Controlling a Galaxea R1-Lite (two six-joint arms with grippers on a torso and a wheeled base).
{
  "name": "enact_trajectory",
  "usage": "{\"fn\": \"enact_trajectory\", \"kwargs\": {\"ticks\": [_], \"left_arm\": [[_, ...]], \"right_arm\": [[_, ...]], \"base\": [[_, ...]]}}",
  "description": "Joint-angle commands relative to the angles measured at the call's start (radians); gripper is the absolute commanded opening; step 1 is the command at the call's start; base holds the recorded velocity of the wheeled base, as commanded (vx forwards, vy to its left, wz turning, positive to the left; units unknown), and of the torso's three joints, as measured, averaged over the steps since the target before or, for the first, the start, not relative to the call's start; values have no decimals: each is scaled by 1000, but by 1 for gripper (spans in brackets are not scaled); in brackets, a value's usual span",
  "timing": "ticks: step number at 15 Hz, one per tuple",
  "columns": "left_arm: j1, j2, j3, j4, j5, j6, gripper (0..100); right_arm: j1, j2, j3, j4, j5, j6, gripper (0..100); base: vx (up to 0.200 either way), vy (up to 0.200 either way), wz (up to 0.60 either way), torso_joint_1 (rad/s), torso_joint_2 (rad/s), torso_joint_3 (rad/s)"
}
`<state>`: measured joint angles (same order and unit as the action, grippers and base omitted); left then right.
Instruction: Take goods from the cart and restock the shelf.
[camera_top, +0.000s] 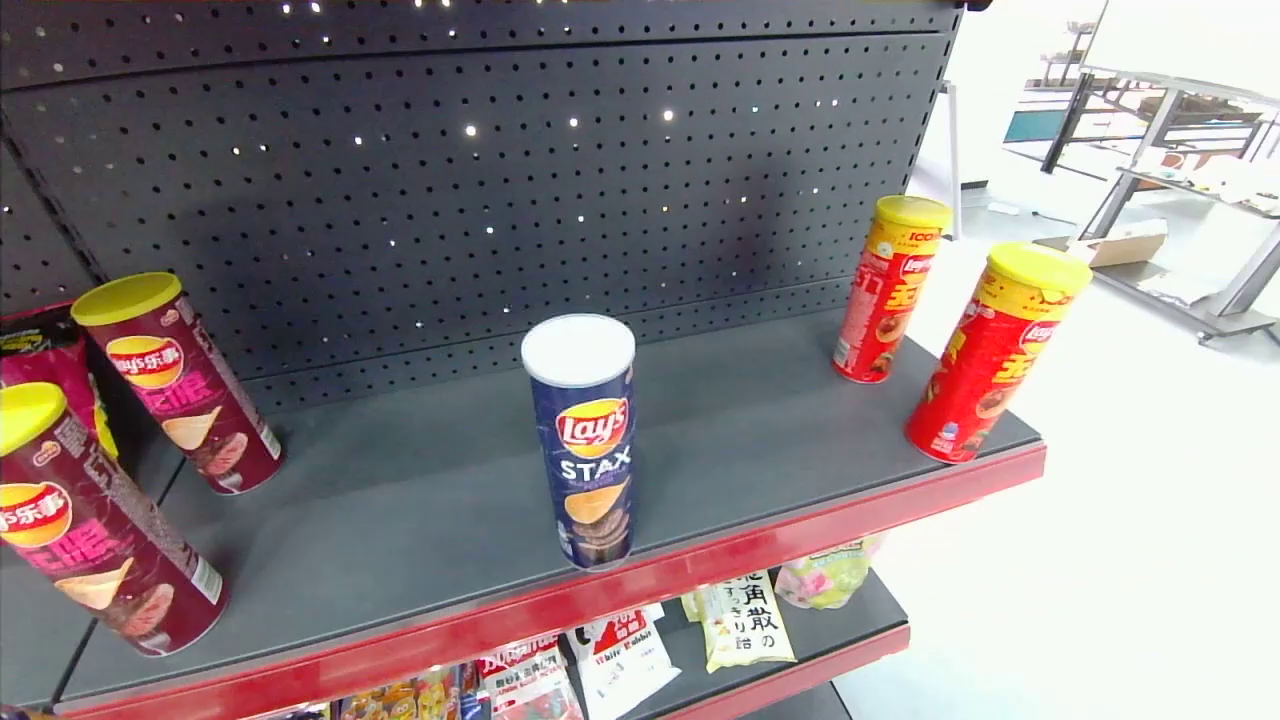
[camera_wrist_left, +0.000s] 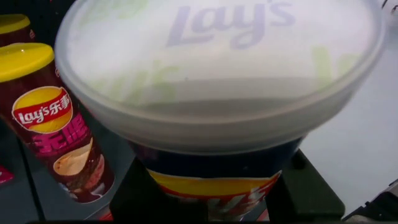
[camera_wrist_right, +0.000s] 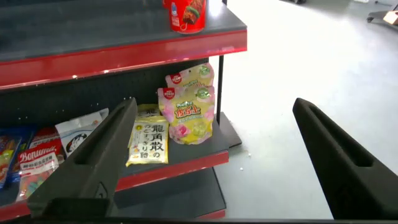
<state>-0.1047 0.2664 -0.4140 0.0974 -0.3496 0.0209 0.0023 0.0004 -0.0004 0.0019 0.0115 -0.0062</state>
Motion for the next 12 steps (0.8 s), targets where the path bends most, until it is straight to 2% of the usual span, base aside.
{"fn": "enact_trajectory", "kwargs": {"ticks": [1,8,10,11,12], "left_arm": [[0,33,-5,-2,0,-1,0],[-3,277,-111,-12,-22,-1,0],[-10,370,-115,-78,-100,5,0],[-10,390,-117,-88,-112,7,0],[-13,470,-120,-120,-132,51,0]], "right_arm": [[1,0,0,0,1,0,100],[1,0,0,0,1,3,100],[1,0,0,0,1,3,100],[1,0,0,0,1,3,100],[1,0,0,1,1,3,100]], "base": [[0,0,0,0,0,0],[0,0,0,0,0,0],[0,0,0,0,0,0],[0,0,0,0,0,0],[0,0,0,0,0,0]]}}
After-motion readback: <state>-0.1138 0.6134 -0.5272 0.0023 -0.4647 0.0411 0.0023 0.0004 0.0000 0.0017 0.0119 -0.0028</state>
